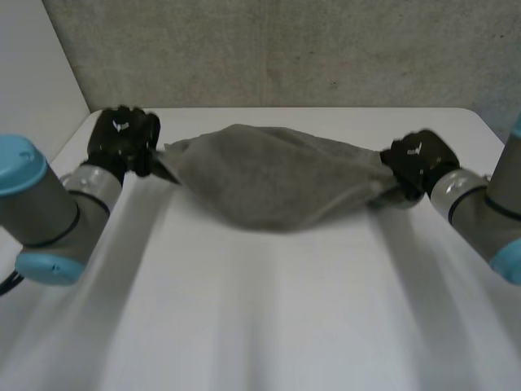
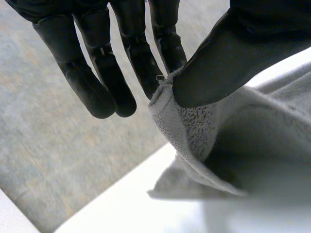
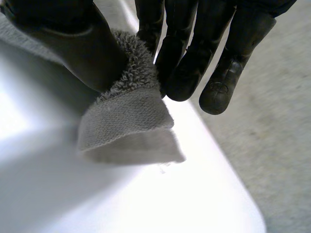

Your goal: Fold the towel.

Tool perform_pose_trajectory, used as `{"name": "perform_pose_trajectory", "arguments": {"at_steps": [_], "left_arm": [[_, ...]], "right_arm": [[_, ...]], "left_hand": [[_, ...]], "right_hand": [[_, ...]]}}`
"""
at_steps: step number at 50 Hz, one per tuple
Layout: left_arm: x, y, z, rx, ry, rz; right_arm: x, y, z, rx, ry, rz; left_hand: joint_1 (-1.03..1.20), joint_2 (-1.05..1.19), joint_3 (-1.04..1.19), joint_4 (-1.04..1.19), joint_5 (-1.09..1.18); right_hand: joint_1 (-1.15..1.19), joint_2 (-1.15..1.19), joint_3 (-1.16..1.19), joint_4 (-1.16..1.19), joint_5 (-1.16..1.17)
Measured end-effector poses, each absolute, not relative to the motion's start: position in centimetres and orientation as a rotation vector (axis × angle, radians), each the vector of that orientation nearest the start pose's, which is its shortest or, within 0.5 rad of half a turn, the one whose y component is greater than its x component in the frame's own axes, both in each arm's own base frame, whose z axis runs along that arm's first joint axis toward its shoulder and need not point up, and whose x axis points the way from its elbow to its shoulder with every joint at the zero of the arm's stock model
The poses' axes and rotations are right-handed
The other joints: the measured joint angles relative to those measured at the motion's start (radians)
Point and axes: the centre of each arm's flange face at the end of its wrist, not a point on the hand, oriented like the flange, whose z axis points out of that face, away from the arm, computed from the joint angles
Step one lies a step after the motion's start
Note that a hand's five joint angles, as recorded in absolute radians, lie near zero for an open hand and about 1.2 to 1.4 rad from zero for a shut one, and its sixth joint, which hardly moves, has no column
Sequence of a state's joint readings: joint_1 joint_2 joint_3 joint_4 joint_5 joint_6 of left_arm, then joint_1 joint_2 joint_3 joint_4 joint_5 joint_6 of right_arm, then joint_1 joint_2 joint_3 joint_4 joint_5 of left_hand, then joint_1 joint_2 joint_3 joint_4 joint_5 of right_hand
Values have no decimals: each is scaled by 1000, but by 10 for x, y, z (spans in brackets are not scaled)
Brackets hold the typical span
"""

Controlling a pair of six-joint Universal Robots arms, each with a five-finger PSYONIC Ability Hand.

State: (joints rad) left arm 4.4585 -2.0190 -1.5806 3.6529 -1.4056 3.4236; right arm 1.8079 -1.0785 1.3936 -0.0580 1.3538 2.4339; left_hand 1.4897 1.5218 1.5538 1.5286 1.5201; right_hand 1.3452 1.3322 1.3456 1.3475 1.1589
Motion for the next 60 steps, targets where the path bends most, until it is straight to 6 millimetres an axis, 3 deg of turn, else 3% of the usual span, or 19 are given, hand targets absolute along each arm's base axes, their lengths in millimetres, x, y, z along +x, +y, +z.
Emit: {"name": "perform_pose_trajectory", "arguments": {"at_steps": [3,7,12,21,26,32,39,44,49,54,60], "left_arm": [[-234,-331,190,823,2090,-2278],[-222,-319,196,844,2052,-2239],[-205,-305,222,827,1968,-2267],[-177,-268,287,749,1829,-2385],[-171,-255,298,733,1863,-2398],[-169,-248,284,753,1981,-2356],[-172,-261,237,788,2202,-2207],[-175,-284,198,815,2344,-2067],[-179,-312,172,865,2377,-1979],[-184,-337,159,877,2353,-1948],[-194,-371,150,834,2291,-1951]], "right_arm": [[233,-327,187,-1391,2217,-1945],[225,-316,195,-1393,2231,-1955],[209,-304,219,-1352,2235,-2030],[182,-269,274,-1311,2221,-2085],[172,-255,291,-1319,2243,-2040],[163,-250,296,-1368,2252,-1958],[161,-268,265,-1388,2301,-1778],[160,-293,230,-1354,2367,-1614],[160,-319,199,-1298,2422,-1520],[164,-339,177,-1244,2454,-1512],[174,-364,160,-1166,2477,-1636]], "left_hand": [[0,1,0,0,0],[0,4,0,0,0],[0,4,0,0,0],[0,4,0,0,0],[0,4,0,0,0],[0,4,0,0,0],[0,4,0,0,0],[0,4,0,0,0],[0,4,1,0,0],[0,4,1,0,0],[0,4,1,0,0]], "right_hand": [[0,0,0,0,0],[0,0,0,0,0],[0,0,0,0,0],[0,0,0,0,0],[0,0,0,0,0],[0,0,0,0,0],[-1,0,0,0,0],[-1,0,0,0,0],[-1,0,0,0,0],[-1,0,0,0,0],[-1,0,0,0,0]]}}
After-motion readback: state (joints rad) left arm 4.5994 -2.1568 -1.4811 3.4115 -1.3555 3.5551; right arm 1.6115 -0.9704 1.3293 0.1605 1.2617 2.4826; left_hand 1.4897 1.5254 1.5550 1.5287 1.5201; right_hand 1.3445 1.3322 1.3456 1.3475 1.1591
